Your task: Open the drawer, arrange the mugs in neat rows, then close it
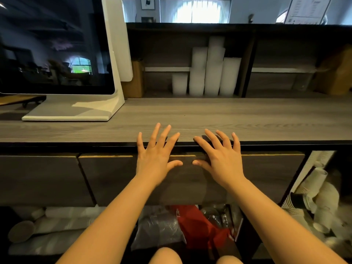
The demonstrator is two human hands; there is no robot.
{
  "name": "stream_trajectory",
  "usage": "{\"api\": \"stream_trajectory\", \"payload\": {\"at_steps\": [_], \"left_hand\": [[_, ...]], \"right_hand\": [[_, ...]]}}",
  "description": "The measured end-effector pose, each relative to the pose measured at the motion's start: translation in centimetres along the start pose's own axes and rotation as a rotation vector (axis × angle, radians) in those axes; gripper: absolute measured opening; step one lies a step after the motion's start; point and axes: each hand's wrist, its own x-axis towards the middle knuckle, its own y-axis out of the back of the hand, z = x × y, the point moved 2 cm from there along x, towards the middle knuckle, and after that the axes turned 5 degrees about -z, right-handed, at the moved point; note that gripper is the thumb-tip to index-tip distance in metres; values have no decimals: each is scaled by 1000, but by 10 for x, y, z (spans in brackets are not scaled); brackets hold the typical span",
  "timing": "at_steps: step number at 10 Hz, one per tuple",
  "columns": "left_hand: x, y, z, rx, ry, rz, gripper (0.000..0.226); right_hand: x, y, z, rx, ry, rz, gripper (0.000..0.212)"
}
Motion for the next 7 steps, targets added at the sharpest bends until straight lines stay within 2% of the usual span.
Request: {"api": "stream_trajectory", "payload": {"at_steps": [1,3,5,7], "left_hand": [[-1,-1,5,-8,56,22,81],[-5,2,13,2,96,-30,77],[1,22,6,-80,-36,-175,63],[46,58,-4,-144,-192,-224,48]], "right_hand": [[1,0,-5,12,-52,25,60],[0,10,-13,17,-105,-110,55],[13,32,5,67,80,-274,52],[67,50,35,42,99,-394,43]]}}
